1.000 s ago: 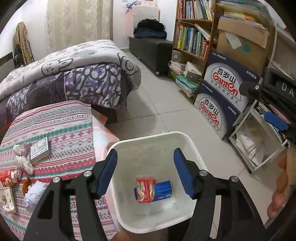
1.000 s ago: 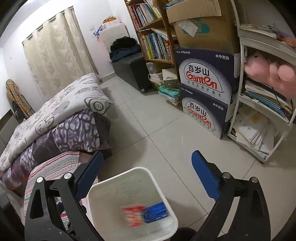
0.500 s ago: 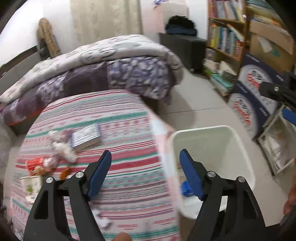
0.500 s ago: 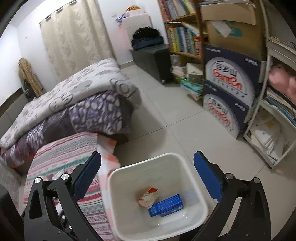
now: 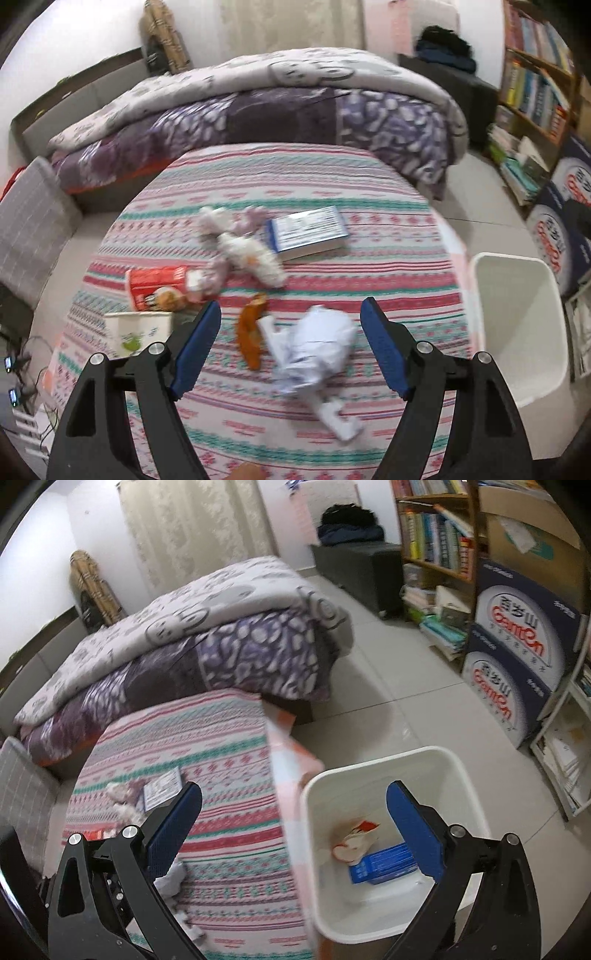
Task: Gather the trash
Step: 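Move both tools back over the table toward the paper cup and crumpled paper, then grasp the crumpled white paper with the right tool while the left tool grasps the white paper cup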
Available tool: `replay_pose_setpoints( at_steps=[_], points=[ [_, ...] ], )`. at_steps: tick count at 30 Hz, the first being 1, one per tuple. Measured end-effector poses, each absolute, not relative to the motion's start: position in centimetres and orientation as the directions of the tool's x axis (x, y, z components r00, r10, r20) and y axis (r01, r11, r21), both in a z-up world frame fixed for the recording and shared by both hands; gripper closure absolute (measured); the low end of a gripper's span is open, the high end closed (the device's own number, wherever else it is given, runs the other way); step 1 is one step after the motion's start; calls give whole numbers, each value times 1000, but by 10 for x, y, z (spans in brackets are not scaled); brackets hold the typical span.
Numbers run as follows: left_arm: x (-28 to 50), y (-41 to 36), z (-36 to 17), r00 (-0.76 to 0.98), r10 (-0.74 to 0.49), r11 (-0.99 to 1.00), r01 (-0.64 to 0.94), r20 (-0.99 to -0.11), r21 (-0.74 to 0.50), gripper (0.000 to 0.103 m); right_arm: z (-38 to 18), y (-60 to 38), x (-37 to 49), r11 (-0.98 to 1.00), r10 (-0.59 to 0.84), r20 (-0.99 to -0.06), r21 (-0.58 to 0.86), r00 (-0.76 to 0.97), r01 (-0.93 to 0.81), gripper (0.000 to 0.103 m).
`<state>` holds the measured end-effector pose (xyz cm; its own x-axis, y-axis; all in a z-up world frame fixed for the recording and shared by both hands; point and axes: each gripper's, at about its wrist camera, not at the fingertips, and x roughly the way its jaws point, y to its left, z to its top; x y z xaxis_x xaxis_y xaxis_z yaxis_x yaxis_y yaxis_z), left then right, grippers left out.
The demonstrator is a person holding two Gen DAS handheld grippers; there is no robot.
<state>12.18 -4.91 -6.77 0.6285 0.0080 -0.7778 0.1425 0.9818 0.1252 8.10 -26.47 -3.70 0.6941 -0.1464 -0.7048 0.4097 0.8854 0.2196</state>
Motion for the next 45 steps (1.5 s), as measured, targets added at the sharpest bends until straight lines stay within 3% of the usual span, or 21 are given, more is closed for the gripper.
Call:
replay_pose_setpoints(
  at_steps=[17,19,34,36,38,43,44,45],
  points=[
    [159,80,-105,480,206,979,-101,-853,180,25,-78,-176,128,934,9,-808,218,590,284,7],
    [164,89,-112,449,206,978,-108,-869,176,17,-86,-170,132,931,39,-822,236,568,278,7],
    [179,109,-162,303,222,975,-72,-927,210,16,-149,-123,165,894,220,-901,340,374,294,7],
    [178,114,-165,303,215,976,-73,-928,203,18,-156,-119,168,890,231,-908,343,351,301,7],
    [177,118,-164,306,200,980,-76,-931,185,32,-162,-115,169,885,249,-909,354,333,304,7],
    [175,128,-162,317,173,984,-89,-933,152,38,-162,-107,170,882,274,-899,377,342,284,8],
    [176,128,-162,320,165,986,-90,-933,144,39,-161,-106,170,882,280,-896,382,345,276,11],
    [175,129,-161,323,163,986,-91,-932,141,39,-162,-105,170,881,290,-892,390,346,268,24]
  ],
)
